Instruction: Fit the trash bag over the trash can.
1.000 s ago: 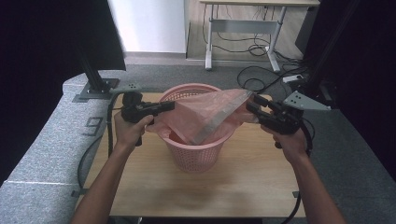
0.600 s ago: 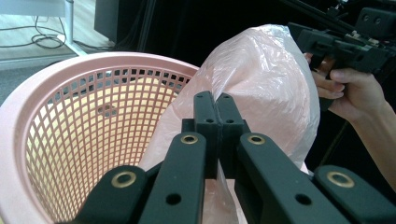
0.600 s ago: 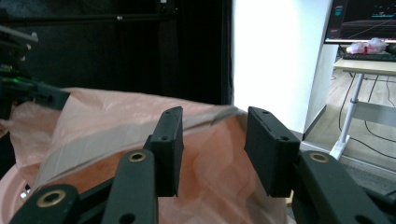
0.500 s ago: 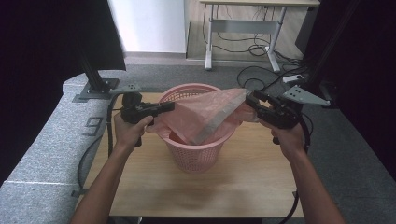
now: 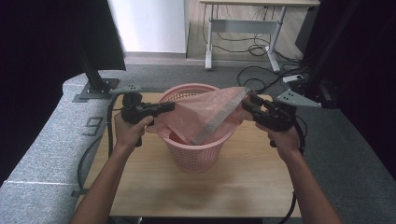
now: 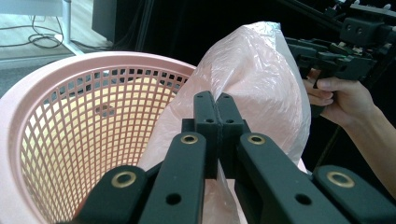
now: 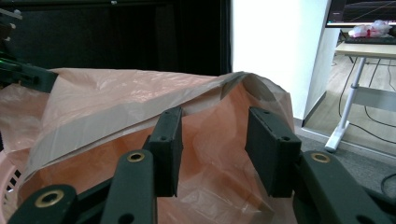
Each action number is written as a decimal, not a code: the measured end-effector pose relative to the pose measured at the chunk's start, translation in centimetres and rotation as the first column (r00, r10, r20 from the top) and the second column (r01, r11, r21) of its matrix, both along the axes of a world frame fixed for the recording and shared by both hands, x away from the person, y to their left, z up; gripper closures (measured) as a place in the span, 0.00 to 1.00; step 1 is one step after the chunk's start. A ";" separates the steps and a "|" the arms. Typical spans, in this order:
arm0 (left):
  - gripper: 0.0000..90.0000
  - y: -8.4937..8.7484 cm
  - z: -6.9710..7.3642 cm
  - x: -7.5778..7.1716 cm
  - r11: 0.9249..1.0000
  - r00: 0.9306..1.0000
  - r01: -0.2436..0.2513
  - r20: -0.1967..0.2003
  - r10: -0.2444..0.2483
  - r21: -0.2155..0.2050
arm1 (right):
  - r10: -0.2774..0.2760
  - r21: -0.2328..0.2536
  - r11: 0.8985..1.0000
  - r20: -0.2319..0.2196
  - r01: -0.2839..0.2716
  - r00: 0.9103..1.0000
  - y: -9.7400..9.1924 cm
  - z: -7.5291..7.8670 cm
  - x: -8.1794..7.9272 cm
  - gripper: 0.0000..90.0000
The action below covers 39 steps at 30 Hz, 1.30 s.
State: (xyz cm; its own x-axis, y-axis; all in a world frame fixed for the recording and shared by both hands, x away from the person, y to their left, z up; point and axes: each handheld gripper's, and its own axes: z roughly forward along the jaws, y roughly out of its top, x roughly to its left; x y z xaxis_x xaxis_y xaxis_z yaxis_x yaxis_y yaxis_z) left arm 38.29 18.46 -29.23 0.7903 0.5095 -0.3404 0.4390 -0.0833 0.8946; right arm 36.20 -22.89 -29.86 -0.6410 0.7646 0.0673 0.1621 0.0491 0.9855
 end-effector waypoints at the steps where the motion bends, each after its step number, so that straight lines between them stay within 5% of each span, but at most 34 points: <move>1: 1.00 0.0 0.0 0.0 1.000 1.000 0.001 0.000 -0.001 0.000 | -0.001 0.001 1.000 -0.002 0.001 1.000 0.0 0.0 0.0 0.62; 28: 1.00 -0.2 0.0 -0.4 0.998 0.998 0.066 0.016 -0.066 0.001 | -0.002 0.003 1.000 -0.058 0.003 0.998 1.5 0.2 1.4 0.61; 39: 1.00 -0.3 -0.1 -0.5 0.995 0.995 0.095 0.019 -0.095 0.014 | 0.011 0.009 1.000 -0.043 -0.010 0.999 2.3 0.6 1.5 0.59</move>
